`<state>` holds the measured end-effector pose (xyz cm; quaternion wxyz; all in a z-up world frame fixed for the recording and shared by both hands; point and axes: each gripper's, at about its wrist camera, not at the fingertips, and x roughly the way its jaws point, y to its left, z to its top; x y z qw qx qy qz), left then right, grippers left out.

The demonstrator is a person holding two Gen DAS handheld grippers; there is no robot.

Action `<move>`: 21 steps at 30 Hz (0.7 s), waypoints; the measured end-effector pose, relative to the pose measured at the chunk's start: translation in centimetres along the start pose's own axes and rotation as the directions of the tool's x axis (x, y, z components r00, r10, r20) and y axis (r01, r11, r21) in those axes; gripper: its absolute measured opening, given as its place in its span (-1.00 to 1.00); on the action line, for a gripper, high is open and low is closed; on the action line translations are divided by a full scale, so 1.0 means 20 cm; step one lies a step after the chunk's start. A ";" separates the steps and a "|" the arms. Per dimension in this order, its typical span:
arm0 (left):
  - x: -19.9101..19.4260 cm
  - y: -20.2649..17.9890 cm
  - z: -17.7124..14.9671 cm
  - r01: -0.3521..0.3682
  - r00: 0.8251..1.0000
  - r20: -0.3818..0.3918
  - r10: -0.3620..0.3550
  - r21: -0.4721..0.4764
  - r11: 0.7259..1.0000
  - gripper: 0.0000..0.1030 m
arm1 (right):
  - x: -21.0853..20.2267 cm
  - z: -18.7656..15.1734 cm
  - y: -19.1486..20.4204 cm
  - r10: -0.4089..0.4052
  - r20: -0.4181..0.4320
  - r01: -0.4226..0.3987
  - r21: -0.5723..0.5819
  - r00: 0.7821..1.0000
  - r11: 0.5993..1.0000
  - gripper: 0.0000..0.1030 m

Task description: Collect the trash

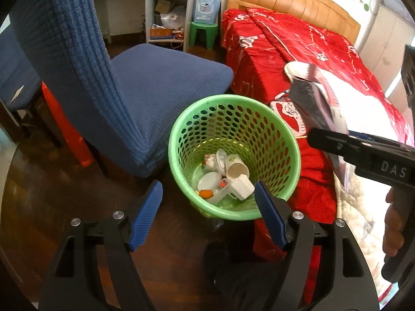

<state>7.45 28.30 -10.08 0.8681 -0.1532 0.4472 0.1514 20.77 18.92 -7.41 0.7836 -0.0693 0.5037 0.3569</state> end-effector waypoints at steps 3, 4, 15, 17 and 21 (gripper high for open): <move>0.00 0.00 -0.01 -0.001 1.000 -0.003 0.001 -0.005 1.000 0.47 | 0.01 0.01 0.02 0.021 0.005 -0.021 0.003 1.000 1.000 0.40; 0.00 0.00 -0.01 -0.002 1.000 -0.004 0.002 -0.006 1.000 0.47 | 0.02 0.02 0.03 0.029 0.009 -0.029 0.003 1.000 1.000 0.43; -0.03 0.00 -0.03 -0.015 1.000 -0.010 0.014 -0.029 0.999 0.56 | -0.02 -0.02 0.01 0.053 0.022 -0.053 0.018 0.998 0.998 0.60; -0.04 0.00 -0.04 -0.017 1.000 -0.008 0.016 -0.028 0.999 0.56 | -0.06 -0.04 0.00 0.051 0.024 -0.052 0.019 0.998 0.998 0.60; -0.08 -0.03 -0.05 -0.016 1.000 -0.003 0.016 -0.029 0.999 0.57 | -0.14 -0.09 -0.02 0.035 0.036 -0.035 0.008 0.999 0.999 0.62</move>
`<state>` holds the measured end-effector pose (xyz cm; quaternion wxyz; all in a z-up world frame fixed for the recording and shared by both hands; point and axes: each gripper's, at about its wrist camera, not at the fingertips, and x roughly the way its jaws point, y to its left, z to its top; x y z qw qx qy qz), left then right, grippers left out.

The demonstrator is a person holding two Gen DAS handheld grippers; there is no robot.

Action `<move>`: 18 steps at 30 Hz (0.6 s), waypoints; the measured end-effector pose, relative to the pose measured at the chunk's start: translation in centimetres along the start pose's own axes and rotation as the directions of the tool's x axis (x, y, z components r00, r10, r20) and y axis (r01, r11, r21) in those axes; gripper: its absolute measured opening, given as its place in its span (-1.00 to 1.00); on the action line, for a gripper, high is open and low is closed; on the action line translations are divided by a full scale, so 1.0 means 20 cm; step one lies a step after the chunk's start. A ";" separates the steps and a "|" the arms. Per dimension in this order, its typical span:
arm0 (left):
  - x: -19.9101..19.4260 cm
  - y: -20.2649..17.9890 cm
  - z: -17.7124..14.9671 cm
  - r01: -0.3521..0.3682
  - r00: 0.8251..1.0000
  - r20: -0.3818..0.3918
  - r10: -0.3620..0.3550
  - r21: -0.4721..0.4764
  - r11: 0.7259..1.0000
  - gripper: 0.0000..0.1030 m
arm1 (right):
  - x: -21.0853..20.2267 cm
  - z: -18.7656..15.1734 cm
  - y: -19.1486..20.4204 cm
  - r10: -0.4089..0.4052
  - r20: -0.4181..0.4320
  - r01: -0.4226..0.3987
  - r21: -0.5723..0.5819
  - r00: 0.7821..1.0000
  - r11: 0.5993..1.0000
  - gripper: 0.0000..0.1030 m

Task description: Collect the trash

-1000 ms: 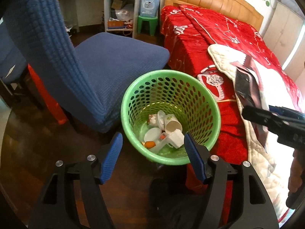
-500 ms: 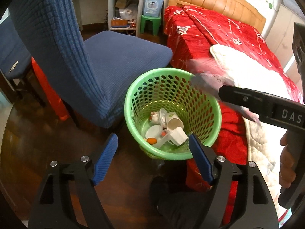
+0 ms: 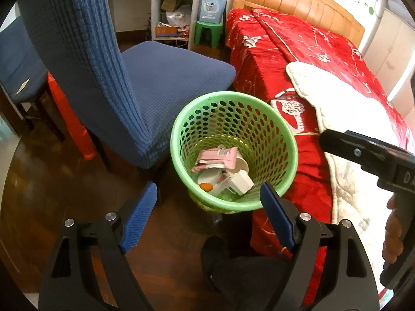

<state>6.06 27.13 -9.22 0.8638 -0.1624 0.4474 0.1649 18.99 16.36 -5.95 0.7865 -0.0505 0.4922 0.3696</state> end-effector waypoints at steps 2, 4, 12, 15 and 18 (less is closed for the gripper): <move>-0.03 -0.01 -0.01 -0.001 1.000 0.008 0.001 -0.001 1.000 0.60 | -0.04 -0.03 -0.01 -0.007 0.007 0.007 -0.002 1.000 1.000 0.65; -0.05 -0.03 -0.02 -0.002 1.000 0.013 0.002 -0.001 1.000 0.62 | -0.10 -0.07 -0.02 -0.025 0.018 0.025 -0.005 1.000 1.000 0.67; -0.17 -0.12 -0.05 -0.009 0.999 0.045 0.008 0.022 1.000 0.66 | -0.33 -0.22 -0.06 -0.125 0.050 0.126 -0.024 0.991 0.992 0.72; -0.22 -0.17 -0.07 -0.009 0.998 0.059 0.007 0.039 0.999 0.71 | -0.42 -0.28 -0.08 -0.157 0.066 0.160 -0.027 0.985 0.987 0.72; -0.26 -0.21 -0.10 -0.001 0.998 0.066 -0.002 0.048 0.999 0.71 | -0.49 -0.35 -0.10 -0.191 0.075 0.194 -0.025 0.979 0.981 0.73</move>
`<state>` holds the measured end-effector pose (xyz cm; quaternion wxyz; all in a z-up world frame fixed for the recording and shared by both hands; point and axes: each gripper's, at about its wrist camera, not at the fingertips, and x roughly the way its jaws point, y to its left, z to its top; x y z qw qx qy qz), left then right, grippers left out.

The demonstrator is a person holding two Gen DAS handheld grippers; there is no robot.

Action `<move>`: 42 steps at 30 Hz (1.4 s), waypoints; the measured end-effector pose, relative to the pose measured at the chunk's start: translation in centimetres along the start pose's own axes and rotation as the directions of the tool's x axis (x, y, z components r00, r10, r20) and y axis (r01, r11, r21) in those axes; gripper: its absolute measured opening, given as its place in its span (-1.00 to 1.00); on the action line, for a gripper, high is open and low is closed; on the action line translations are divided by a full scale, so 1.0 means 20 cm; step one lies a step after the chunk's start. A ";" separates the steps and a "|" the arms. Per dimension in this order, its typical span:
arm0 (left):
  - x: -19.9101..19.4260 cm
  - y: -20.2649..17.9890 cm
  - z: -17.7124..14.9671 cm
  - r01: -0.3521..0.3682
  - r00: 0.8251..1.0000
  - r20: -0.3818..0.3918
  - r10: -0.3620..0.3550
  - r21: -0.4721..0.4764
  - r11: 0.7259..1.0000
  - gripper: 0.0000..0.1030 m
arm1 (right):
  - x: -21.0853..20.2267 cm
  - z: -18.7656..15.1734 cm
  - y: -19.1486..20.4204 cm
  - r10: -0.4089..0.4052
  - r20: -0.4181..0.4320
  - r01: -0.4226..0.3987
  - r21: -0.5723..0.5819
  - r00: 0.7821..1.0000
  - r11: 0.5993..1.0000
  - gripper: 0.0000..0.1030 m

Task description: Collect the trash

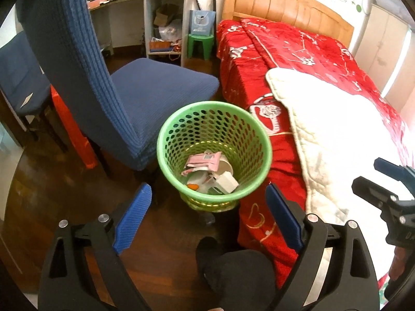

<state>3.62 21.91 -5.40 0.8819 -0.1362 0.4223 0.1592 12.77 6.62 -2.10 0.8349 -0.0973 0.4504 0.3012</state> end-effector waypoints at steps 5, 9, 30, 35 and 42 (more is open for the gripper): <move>-0.07 -0.06 -0.03 -0.001 1.000 0.019 0.000 0.011 1.000 0.78 | -0.10 -0.11 -0.07 -0.030 0.004 0.030 0.034 1.000 0.999 0.77; -0.12 -0.11 -0.05 -0.008 0.999 0.033 0.008 0.013 1.000 0.81 | -0.18 -0.18 -0.12 -0.065 0.017 0.064 0.064 0.998 0.996 0.78; -0.39 -0.38 -0.13 0.015 0.992 0.125 -0.026 0.084 0.996 0.90 | -0.51 -0.42 -0.30 -0.147 0.086 0.128 0.191 0.985 0.973 0.80; -0.44 -0.45 -0.15 0.013 0.988 0.152 -0.029 0.103 0.995 0.90 | -0.56 -0.45 -0.31 -0.147 0.108 0.124 0.199 0.983 0.972 0.80; -0.51 -0.51 -0.17 0.007 0.982 0.186 -0.030 0.121 0.993 0.90 | -0.62 -0.49 -0.34 -0.149 0.129 0.119 0.219 0.980 0.968 0.80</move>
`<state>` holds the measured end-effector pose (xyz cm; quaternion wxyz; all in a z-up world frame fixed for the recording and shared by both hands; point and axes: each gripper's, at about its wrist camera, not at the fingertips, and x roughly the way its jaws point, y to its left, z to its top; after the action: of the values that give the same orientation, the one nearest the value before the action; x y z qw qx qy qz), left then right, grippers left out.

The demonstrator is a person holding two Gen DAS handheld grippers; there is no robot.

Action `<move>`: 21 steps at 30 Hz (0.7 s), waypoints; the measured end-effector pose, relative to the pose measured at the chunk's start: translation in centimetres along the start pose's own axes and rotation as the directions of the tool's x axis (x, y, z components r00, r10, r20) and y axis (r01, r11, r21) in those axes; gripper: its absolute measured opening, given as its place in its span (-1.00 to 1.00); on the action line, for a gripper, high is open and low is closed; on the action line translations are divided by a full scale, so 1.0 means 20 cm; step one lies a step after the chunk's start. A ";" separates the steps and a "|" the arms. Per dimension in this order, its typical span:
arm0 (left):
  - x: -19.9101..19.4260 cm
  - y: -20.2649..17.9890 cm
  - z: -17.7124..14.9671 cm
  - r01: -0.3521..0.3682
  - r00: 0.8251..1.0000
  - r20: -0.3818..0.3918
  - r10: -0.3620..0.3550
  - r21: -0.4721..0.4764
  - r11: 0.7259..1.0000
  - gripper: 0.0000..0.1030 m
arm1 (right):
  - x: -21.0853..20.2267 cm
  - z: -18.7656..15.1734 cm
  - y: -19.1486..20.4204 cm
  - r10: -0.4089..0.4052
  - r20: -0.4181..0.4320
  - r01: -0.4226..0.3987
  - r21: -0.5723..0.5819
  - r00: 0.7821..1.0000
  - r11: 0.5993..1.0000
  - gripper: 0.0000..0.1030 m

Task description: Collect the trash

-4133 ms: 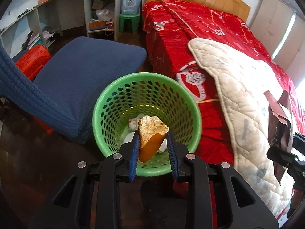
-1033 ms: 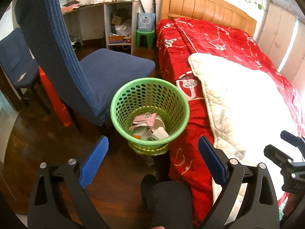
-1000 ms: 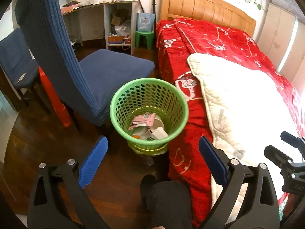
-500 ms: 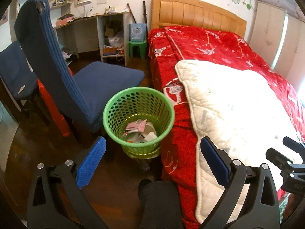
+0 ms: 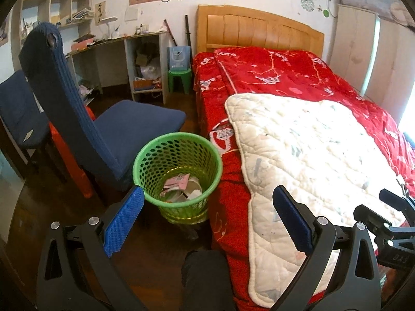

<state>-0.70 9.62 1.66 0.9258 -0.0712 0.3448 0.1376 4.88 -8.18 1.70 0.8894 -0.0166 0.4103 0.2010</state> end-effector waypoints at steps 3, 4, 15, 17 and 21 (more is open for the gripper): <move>-0.02 -0.03 0.00 -0.015 1.000 0.013 0.014 0.014 1.000 0.90 | -0.02 0.00 -0.01 0.002 0.009 -0.002 0.007 1.000 1.000 0.81; -0.02 -0.03 -0.01 -0.016 1.000 0.015 0.016 0.016 1.000 0.90 | -0.03 0.00 -0.01 0.006 0.013 -0.006 0.009 1.000 1.000 0.81; -0.06 -0.02 -0.02 -0.041 0.998 0.046 0.040 0.007 0.999 0.90 | -0.05 -0.01 0.03 0.014 0.020 -0.013 -0.007 1.000 1.000 0.81; -0.06 -0.02 -0.02 -0.045 0.998 0.045 0.045 0.008 0.999 0.90 | -0.05 -0.01 0.03 0.009 0.021 -0.009 -0.009 1.000 1.000 0.81; -0.05 -0.02 -0.02 -0.062 0.997 0.042 0.061 0.019 0.998 0.90 | -0.06 -0.01 0.03 0.002 0.025 -0.002 -0.005 1.000 1.000 0.81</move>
<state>-1.62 8.95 2.09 0.9287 -0.0483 0.3290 0.1641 3.82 -8.17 2.46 0.8942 -0.0158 0.3986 0.2032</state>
